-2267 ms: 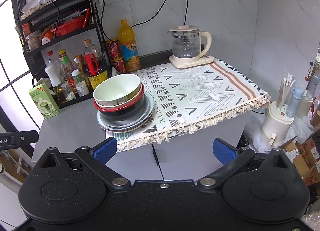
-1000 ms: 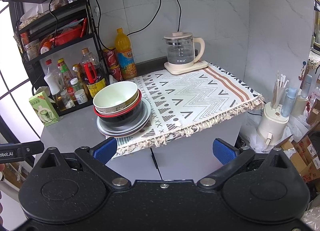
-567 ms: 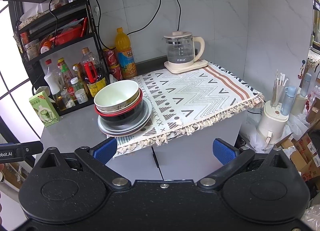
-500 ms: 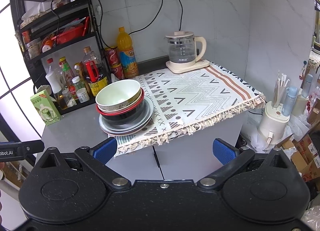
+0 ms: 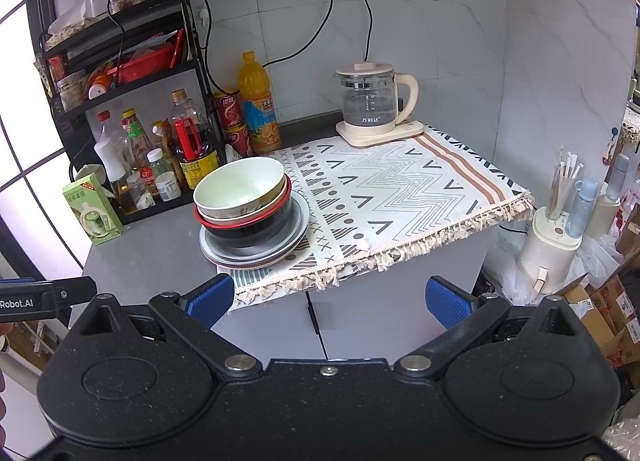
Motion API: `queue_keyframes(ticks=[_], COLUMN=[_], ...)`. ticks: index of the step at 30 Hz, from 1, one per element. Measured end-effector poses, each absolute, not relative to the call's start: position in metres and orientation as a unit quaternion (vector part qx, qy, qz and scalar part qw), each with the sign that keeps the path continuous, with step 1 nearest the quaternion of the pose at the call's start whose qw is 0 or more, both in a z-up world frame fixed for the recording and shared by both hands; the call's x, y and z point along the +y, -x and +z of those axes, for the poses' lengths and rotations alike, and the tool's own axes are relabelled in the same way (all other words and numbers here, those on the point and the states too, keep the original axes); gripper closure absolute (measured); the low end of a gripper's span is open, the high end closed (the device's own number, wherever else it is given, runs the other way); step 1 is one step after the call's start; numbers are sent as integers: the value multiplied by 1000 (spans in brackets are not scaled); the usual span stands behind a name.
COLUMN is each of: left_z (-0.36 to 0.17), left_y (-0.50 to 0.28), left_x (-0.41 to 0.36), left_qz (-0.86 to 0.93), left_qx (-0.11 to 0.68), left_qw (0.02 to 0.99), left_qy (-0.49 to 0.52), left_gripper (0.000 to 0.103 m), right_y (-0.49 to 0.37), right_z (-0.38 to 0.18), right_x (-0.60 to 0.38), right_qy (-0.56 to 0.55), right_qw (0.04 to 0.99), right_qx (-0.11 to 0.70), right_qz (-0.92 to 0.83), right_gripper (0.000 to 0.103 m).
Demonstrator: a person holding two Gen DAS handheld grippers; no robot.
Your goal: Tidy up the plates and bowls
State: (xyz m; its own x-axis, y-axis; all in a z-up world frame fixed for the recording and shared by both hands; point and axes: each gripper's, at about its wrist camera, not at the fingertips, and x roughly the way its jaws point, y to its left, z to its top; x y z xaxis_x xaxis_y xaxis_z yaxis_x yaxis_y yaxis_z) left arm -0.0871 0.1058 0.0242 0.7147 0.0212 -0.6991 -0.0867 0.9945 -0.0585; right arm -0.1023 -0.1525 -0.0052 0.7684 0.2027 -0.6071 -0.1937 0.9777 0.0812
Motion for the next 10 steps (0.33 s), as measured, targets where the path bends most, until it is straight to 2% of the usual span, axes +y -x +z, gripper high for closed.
queue_keyframes(ticks=[10], left_z=[17], left_y=[64], left_x=[92], left_qz=[26], left_qx=[383], left_qw=[922], left_qy=[43], left_gripper=[1], right_y=[87], right_z=[-12], right_x=[-158], right_qy=[-9], right_qw=[938], right_qx=[331], right_qz=[102], right_gripper=[0])
